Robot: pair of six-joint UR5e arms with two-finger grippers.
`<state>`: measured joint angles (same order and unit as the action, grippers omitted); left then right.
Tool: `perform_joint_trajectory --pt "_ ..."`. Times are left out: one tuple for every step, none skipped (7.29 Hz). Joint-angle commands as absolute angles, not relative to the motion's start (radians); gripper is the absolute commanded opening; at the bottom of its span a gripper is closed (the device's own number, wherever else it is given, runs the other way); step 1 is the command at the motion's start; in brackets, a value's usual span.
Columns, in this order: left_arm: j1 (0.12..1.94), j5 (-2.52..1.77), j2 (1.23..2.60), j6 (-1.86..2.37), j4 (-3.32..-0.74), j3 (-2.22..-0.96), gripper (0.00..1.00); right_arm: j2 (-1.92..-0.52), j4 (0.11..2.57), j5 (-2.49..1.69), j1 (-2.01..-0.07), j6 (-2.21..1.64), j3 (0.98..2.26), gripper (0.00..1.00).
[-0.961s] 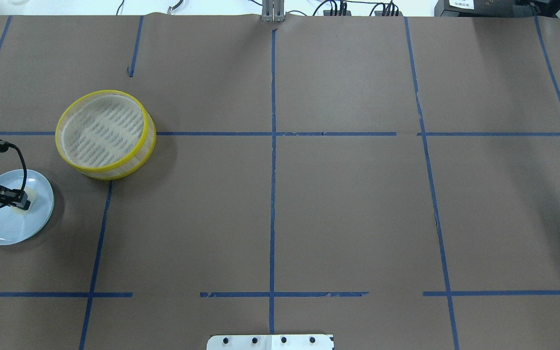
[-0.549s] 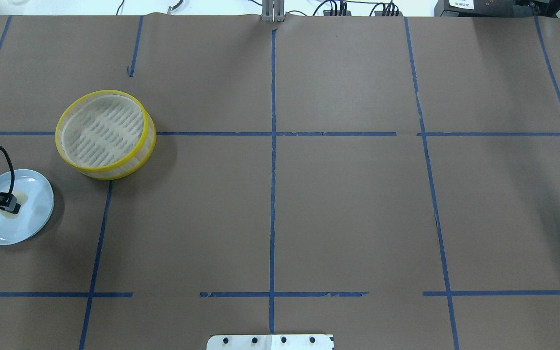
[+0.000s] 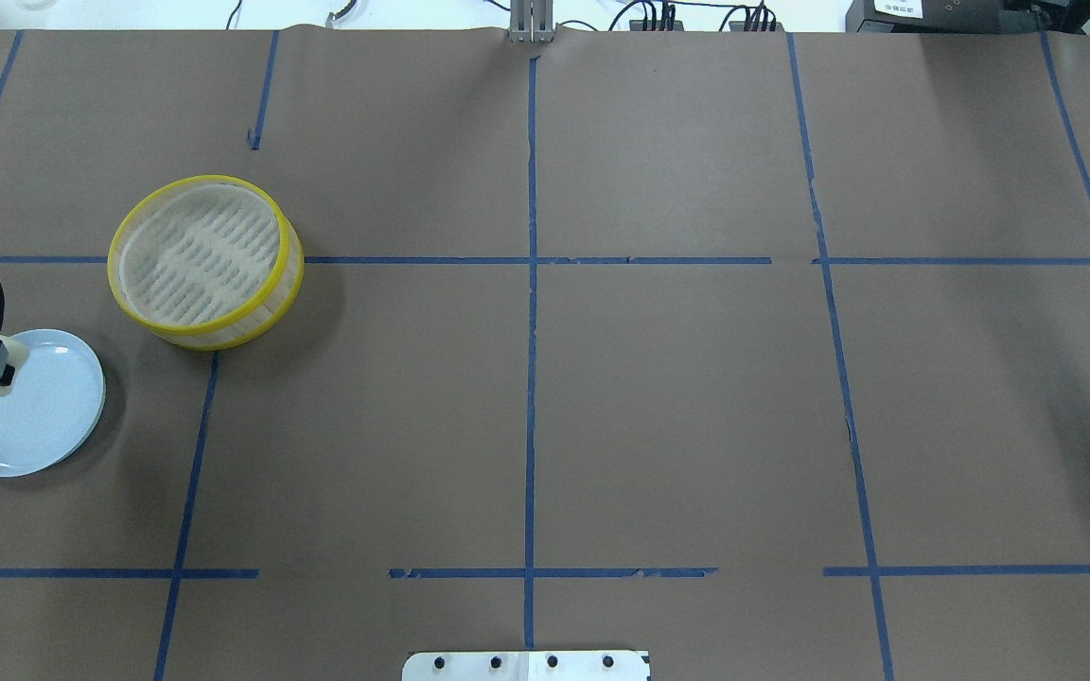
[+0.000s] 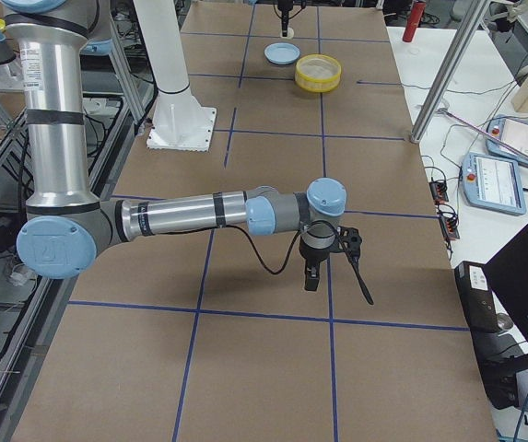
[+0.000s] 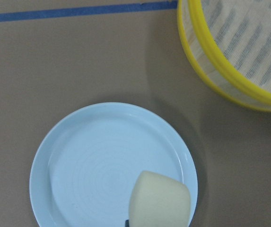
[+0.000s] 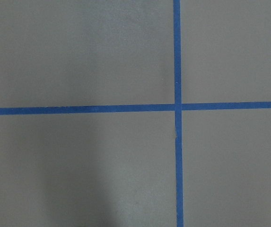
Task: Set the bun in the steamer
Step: 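Carry the bun with the left gripper over the yellow steamer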
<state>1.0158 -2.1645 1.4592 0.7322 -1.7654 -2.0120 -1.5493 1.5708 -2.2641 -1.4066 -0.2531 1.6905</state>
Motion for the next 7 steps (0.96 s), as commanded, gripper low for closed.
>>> perform_joint_trajectory --pt "1.039 -2.163 1.680 0.732 -1.511 -2.016 0.30 -1.549 1.571 -2.264 -1.407 -0.253 1.690 1.00" --pt "1.037 -2.161 1.798 0.735 -1.434 -1.978 0.30 -1.549 1.571 -2.264 -1.407 -0.253 1.690 1.00" --pt "1.028 -2.166 1.877 0.748 -1.430 -1.909 0.30 -1.549 1.571 -2.264 -1.407 -0.253 1.690 1.00" --pt "1.017 -2.167 1.943 0.752 -1.431 -1.841 0.30 -1.549 1.571 -2.264 -1.407 -0.253 1.690 1.00" --pt "0.968 -2.193 1.986 0.752 -1.439 -1.760 0.30 -1.549 1.571 -2.264 -1.407 -0.253 1.690 1.00" --pt "0.933 -2.194 2.012 0.756 -1.466 -1.693 0.30 -1.549 1.571 -2.264 -1.407 -0.253 1.690 1.00" --pt "0.914 -2.191 2.011 0.815 -1.556 -1.645 0.30 -1.549 1.571 -2.264 -1.407 -0.253 1.690 1.00"
